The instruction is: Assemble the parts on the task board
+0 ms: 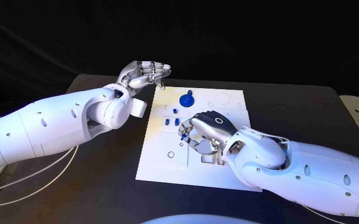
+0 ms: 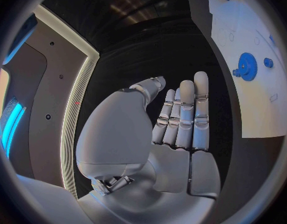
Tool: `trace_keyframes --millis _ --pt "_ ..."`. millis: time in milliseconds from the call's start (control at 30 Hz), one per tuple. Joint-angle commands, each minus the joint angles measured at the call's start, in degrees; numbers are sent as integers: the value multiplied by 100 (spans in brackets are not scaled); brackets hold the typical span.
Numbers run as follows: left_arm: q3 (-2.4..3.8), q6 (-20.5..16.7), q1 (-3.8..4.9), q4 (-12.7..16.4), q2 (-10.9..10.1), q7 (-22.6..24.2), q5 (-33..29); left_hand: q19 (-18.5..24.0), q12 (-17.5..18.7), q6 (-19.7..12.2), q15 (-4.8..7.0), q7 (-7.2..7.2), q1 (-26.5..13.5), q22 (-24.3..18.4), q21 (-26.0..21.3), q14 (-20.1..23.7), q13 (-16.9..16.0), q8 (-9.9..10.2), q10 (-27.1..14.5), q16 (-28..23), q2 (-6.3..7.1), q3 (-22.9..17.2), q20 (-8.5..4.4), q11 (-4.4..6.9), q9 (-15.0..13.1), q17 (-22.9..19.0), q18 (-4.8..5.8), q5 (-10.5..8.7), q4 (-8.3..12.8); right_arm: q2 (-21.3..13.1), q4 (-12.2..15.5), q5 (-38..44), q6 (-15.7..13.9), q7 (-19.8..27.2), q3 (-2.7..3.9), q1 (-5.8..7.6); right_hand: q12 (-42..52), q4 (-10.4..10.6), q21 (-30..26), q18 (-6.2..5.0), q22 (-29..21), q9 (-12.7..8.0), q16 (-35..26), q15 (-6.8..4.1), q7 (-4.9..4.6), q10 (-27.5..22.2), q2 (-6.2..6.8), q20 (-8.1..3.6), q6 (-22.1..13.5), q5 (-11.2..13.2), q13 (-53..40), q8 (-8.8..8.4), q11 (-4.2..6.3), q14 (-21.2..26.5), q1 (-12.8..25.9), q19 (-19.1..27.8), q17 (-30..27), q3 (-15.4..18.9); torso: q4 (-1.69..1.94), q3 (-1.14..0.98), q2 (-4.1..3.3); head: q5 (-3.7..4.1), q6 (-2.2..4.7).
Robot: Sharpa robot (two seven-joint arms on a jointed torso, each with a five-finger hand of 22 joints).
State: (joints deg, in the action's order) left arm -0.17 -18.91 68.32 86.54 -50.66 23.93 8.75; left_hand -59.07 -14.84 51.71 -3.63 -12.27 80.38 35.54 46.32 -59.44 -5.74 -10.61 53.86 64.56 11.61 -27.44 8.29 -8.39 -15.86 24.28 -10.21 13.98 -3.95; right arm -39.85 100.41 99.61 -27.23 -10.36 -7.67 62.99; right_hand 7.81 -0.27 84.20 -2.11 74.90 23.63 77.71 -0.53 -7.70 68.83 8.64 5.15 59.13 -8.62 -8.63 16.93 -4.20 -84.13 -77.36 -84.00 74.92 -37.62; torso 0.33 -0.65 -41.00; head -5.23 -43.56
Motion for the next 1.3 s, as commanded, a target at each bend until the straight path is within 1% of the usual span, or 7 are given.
trace_keyframes --millis 33,233,433,700,900,967,1300 --pt "3 83 9 -12 32 37 -29 -38 -27 -36 -8 0 36 -5 -30 45 6 17 -40 -11 11 -38 13 -19 5 -6 -31 11 4 46 -78 57 43 82 -8 -41 22 -24 6 66 1117 7 33 -33 -11 63 -18 -23 18 -26 -11 30 38 -384 19 -358 317 6 10 5 -5 -80 -46" --pt "3 89 15 -23 62 23 -19 -36 -29 -36 -9 1 33 -6 -31 47 6 16 -42 -11 11 -37 14 -19 5 -7 -31 10 4 111 -210 129 109 66 -22 -98 19 -22 10 67 1120 12 32 -31 -13 65 -16 -22 18 -26 -14 33 35 -384 32 -360 313 13 7 8 -5 -151 -99" --pt "3 87 20 -23 73 10 -15 -35 -31 -34 -10 2 30 -7 -33 49 7 16 -45 -10 11 -37 15 -19 5 -8 -31 10 4 176 -345 211 183 38 -38 -138 8 -16 0 64 1114 24 37 -27 -13 63 -15 -19 14 1 -20 38 31 -383 62 -355 310 29 8 14 -3 -172 -138" --pt "3 80 24 -18 63 2 -13 -31 -37 -33 -13 1 9 -9 -38 53 8 15 -52 -8 9 -31 20 -20 5 -10 -30 7 -7 249 -455 261 217 35 -50 -208 6 -15 1 65 1115 26 43 -26 -13 62 -13 -18 13 6 -21 39 31 -383 70 -356 313 34 -1 -4 -5 -189 -155" --pt "3 83 26 -11 59 -2 -13 -31 -37 -33 -13 1 9 -9 -38 53 8 15 -52 -8 9 -31 20 -20 5 -10 -30 7 -7 291 -505 286 237 30 -54 -228 3 -14 4 65 1118 29 45 -26 -12 61 -13 -18 11 9 -22 40 31 -383 76 -357 314 37 -2 -3 -4 -206 -173" --pt "3 85 26 -9 56 -3 -13 -31 -37 -33 -13 1 9 -9 -38 53 8 15 -52 -8 9 -31 20 -20 5 -10 -30 7 -7 310 -530 295 243 28 -56 -233 3 -14 4 65 1118 29 45 -26 -12 61 -13 -18 11 9 -22 40 31 -383 76 -357 314 37 -11 -3 -1 -234 -185" --pt "3 91 28 -2 48 -8 -12 -31 -37 -33 -13 1 9 -9 -38 53 8 15 -52 -8 9 -31 20 -20 5 -10 -30 7 -7 386 -592 396 189 -55 -62 -244 0 -13 3 65 1117 34 45 -26 -10 64 -17 -17 9 13 -26 42 33 -382 84 -356 310 41 1 -6 -6 -234 -193"
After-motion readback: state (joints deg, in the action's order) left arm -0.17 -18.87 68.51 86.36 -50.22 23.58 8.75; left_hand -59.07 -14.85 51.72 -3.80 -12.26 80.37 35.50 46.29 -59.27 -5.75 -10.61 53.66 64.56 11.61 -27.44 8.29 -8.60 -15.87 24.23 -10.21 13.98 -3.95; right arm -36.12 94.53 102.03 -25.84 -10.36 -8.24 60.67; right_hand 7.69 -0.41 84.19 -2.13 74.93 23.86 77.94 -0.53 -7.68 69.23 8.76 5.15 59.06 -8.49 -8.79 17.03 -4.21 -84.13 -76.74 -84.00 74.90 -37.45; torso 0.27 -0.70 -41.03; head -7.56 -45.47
